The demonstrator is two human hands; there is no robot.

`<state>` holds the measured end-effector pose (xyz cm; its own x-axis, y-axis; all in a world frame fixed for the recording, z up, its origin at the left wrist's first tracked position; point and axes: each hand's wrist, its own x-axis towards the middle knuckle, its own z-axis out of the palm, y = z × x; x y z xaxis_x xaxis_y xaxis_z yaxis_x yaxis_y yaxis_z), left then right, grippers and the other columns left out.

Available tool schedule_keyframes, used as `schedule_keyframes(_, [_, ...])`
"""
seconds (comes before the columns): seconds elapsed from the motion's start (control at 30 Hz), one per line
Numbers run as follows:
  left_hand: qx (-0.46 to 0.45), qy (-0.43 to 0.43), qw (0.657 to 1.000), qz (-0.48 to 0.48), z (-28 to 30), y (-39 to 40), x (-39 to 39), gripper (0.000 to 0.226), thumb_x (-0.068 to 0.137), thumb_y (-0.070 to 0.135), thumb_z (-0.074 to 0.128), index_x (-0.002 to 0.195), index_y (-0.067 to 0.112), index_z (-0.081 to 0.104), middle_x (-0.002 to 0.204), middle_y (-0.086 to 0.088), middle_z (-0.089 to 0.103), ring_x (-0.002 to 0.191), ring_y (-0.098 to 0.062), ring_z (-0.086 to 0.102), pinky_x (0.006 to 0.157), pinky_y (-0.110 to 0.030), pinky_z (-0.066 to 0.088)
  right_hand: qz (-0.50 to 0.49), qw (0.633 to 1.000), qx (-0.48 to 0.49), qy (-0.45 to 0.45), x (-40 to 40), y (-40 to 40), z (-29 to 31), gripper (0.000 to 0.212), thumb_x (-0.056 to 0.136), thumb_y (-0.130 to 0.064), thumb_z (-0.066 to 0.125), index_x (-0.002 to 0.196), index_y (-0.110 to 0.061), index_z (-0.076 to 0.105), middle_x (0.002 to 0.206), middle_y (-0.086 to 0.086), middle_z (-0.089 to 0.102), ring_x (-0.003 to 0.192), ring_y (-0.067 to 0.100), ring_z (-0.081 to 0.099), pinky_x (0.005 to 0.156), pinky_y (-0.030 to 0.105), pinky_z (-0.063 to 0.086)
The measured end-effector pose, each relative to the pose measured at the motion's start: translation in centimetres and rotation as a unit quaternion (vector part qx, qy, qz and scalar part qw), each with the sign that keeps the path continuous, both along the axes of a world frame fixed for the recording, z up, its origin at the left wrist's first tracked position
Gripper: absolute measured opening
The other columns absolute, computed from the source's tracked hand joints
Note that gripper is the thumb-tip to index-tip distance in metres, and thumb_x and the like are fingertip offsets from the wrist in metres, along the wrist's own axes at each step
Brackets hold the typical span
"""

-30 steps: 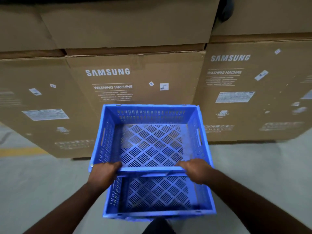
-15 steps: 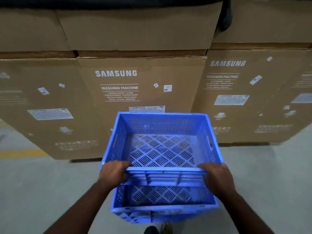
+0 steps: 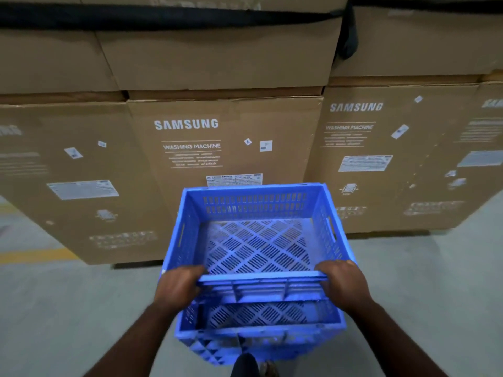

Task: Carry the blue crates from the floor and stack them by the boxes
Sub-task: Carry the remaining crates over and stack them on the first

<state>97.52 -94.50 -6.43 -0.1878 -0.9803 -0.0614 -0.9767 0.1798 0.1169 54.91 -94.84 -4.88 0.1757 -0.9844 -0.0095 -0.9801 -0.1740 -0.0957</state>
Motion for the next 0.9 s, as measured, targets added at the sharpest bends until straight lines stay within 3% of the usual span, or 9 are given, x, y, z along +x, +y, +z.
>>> schedule_keyframes(0.1, [0.025, -0.019, 0.999, -0.016, 0.8, -1.6, 0.0, 0.040, 0.076, 0.061, 0.059, 0.105, 0.034, 0.060, 0.101, 0.006, 0.072, 0.100, -0.020, 0.067, 0.073, -0.032, 0.050, -0.028, 1.000, 0.009, -0.006, 0.1, 1.0, -0.1, 0.024, 0.053, -0.022, 0.069, 0.076, -0.026, 0.062, 0.071, -0.001, 0.067, 0.074, 0.027, 0.066, 0.065, 0.037, 0.049])
schedule_keyframes(0.2, [0.002, -0.041, 0.998, -0.045, -0.7, -0.3, -2.4, 0.032, 0.072, 0.050, 0.058, 0.098, 0.031, 0.057, 0.089, 0.002, 0.073, 0.087, -0.027, 0.070, 0.064, -0.036, 0.052, -0.081, 0.996, 0.043, 0.013, -1.1, 0.8, -0.9, 0.020, 0.052, -0.025, 0.070, 0.068, -0.023, 0.058, 0.062, 0.003, 0.065, 0.065, 0.029, 0.068, 0.057, 0.037, 0.051])
schedule_keyframes(0.3, [-0.002, -0.016, 1.000, 0.004, -1.5, 1.1, -0.8, 0.034, 0.068, 0.044, 0.062, 0.100, 0.033, 0.057, 0.090, 0.005, 0.073, 0.088, -0.025, 0.070, 0.065, -0.035, 0.052, -0.074, 0.995, 0.042, 0.046, 0.1, 1.4, -0.1, 0.020, 0.056, -0.032, 0.072, 0.069, -0.025, 0.060, 0.063, 0.002, 0.067, 0.066, 0.026, 0.069, 0.060, 0.037, 0.051])
schedule_keyframes(0.4, [0.010, -0.003, 1.000, 0.027, -0.5, 0.9, 1.9, 0.038, 0.073, 0.055, 0.059, 0.108, 0.040, 0.059, 0.099, 0.009, 0.073, 0.098, -0.017, 0.068, 0.072, -0.032, 0.050, -0.028, 0.998, -0.032, 0.041, 2.8, 3.0, 2.0, 0.022, 0.053, -0.027, 0.073, 0.069, -0.026, 0.058, 0.064, -0.001, 0.064, 0.068, 0.024, 0.066, 0.062, 0.036, 0.045])
schedule_keyframes(0.5, [0.022, 0.006, 1.000, 0.011, 0.1, 1.4, 2.0, 0.039, 0.075, 0.058, 0.055, 0.110, 0.040, 0.058, 0.101, 0.006, 0.072, 0.101, -0.018, 0.067, 0.074, -0.032, 0.049, -0.044, 0.997, -0.063, 0.033, 3.7, 3.7, 2.5, 0.025, 0.049, -0.017, 0.072, 0.066, -0.026, 0.056, 0.059, 0.000, 0.060, 0.062, 0.026, 0.063, 0.058, 0.035, 0.042])
schedule_keyframes(0.6, [-0.013, -0.030, 0.999, -0.026, -0.2, 2.7, 0.2, 0.037, 0.069, 0.055, 0.060, 0.099, 0.034, 0.058, 0.086, 0.005, 0.072, 0.084, -0.020, 0.070, 0.060, -0.032, 0.048, -0.083, 0.995, 0.010, 0.052, 1.7, 3.9, -0.1, 0.029, 0.044, -0.027, 0.080, 0.062, -0.026, 0.057, 0.053, 0.000, 0.062, 0.053, 0.023, 0.065, 0.049, 0.032, 0.046])
schedule_keyframes(0.7, [-0.026, -0.051, 0.998, -0.035, -0.2, 4.8, -0.2, 0.038, 0.046, 0.044, 0.078, 0.075, 0.029, 0.059, 0.060, 0.009, 0.065, 0.056, -0.016, 0.066, 0.042, -0.025, 0.043, -0.082, 0.994, 0.044, 0.057, 1.2, 5.2, -2.3, 0.033, 0.040, -0.039, 0.082, 0.061, -0.027, 0.060, 0.049, -0.002, 0.061, 0.045, 0.019, 0.063, 0.040, 0.028, 0.045])
schedule_keyframes(0.83, [-0.042, -0.032, 0.999, 0.010, 0.1, 5.6, 2.3, 0.036, 0.039, 0.040, 0.080, 0.072, 0.034, 0.065, 0.054, 0.007, 0.064, 0.050, -0.017, 0.065, 0.040, -0.023, 0.043, -0.048, 0.999, 0.025, -0.002, 3.4, 7.6, -3.7, 0.018, 0.056, -0.035, 0.073, 0.066, -0.027, 0.060, 0.057, -0.002, 0.065, 0.053, 0.019, 0.065, 0.046, 0.029, 0.046])
schedule_keyframes(0.9, [-0.051, -0.041, 0.998, -0.016, 0.2, 6.7, 1.6, 0.030, 0.046, 0.038, 0.075, 0.073, 0.032, 0.065, 0.053, 0.005, 0.063, 0.048, -0.018, 0.063, 0.040, -0.023, 0.043, -0.079, 0.995, 0.055, -0.030, 3.3, 8.2, -5.6, 0.013, 0.069, -0.038, 0.068, 0.080, -0.033, 0.069, 0.075, -0.004, 0.073, 0.072, 0.018, 0.071, 0.060, 0.030, 0.053])
